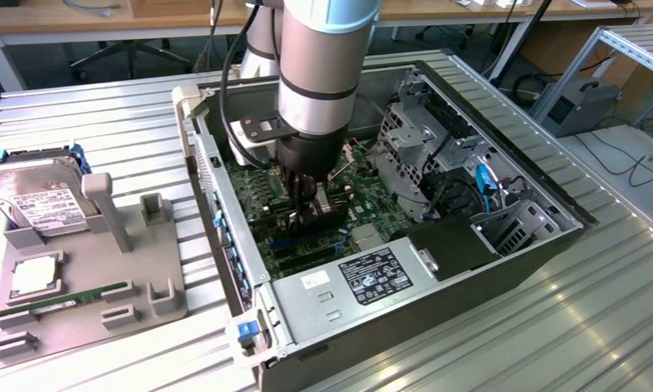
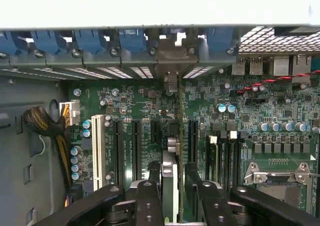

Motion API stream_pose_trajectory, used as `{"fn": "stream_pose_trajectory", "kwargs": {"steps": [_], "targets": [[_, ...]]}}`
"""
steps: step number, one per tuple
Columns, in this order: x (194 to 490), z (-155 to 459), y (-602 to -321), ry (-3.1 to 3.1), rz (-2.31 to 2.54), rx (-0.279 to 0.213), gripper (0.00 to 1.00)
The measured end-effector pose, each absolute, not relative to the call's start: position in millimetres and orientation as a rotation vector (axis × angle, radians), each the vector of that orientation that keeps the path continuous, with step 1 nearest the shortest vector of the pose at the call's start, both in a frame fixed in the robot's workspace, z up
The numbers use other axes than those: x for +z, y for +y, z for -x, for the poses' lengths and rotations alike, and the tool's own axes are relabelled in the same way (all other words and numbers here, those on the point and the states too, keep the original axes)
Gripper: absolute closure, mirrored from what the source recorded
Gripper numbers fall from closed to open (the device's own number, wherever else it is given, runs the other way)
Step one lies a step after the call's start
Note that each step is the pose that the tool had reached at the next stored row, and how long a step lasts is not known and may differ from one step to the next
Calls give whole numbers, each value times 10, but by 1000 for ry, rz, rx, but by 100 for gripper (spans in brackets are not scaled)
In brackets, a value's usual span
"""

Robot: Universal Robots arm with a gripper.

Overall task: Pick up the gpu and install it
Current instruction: 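Insert the gpu into the slot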

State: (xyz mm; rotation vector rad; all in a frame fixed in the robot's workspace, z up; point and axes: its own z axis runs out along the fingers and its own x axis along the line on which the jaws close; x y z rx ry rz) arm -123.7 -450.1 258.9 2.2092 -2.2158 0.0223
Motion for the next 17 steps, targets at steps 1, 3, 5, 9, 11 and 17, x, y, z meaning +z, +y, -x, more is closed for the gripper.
{"fn": "stream_pose_trajectory", "kwargs": {"steps": [1, 3, 5, 9, 11, 17], "targets": [[2589, 1237, -4501, -2216, -2209, 22, 66], [2590, 1237, -4501, -2216, -2209, 22, 66], [2606, 1237, -4502, -2215, -2209, 23, 66], [2743, 1237, -4483, -2216, -2209, 22, 66], [2812, 1237, -4464, -2215, -2209, 23, 66], [2842, 1212, -4437, -2214, -2207, 21, 80]]}}
